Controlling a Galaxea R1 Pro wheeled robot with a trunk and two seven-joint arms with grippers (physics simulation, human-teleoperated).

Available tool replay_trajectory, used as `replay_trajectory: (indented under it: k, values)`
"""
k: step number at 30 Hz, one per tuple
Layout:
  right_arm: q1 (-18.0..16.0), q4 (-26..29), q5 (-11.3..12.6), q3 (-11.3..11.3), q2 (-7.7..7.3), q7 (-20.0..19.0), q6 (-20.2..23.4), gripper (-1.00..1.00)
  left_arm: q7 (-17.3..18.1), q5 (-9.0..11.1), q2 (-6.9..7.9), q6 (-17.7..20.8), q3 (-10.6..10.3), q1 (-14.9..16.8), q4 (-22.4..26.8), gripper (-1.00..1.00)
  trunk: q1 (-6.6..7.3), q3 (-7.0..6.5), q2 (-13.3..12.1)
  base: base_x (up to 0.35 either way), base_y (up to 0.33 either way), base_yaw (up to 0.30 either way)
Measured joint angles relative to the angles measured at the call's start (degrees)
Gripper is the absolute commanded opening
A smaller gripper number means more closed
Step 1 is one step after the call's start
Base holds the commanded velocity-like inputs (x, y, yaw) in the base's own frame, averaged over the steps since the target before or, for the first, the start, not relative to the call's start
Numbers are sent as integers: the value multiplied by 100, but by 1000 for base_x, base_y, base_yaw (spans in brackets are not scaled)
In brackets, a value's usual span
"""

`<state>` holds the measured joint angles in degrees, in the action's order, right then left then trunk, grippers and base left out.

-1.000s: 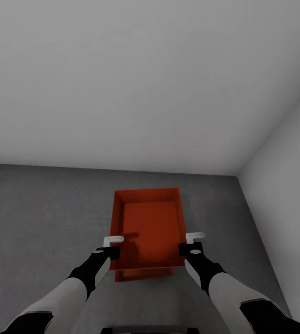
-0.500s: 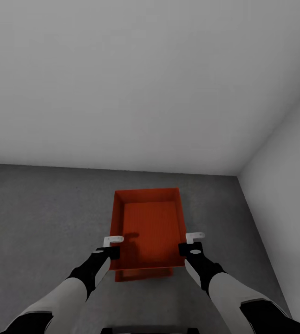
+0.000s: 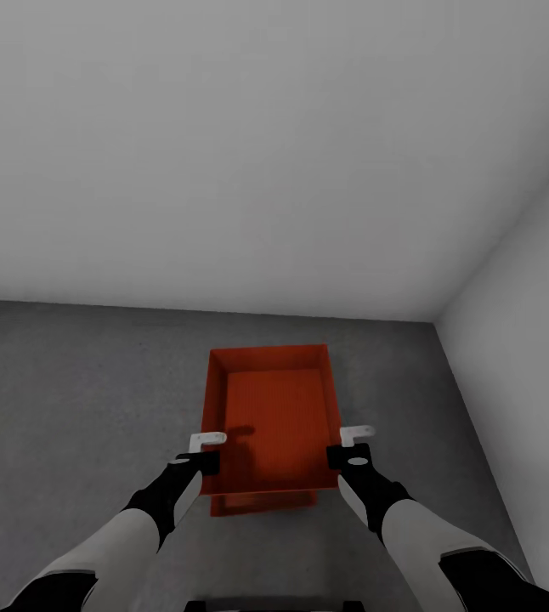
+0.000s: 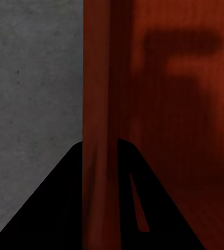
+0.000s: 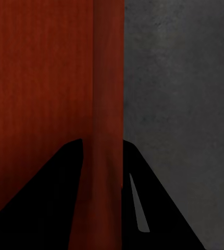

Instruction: Move the two storage containers from the living room to the garage. In the garage, place one container on the floor and stack the other container on top of it (either order is fine).

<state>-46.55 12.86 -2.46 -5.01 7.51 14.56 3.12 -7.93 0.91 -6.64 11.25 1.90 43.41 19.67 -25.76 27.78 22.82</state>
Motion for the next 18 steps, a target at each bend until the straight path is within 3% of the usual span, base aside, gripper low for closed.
replay_trajectory:
  k: [18]
  values:
    - [0,0,-3,4,1,-1,0,-100,3,-5,0,1,4,0,1,-100,0,0,0,-4,0,0]
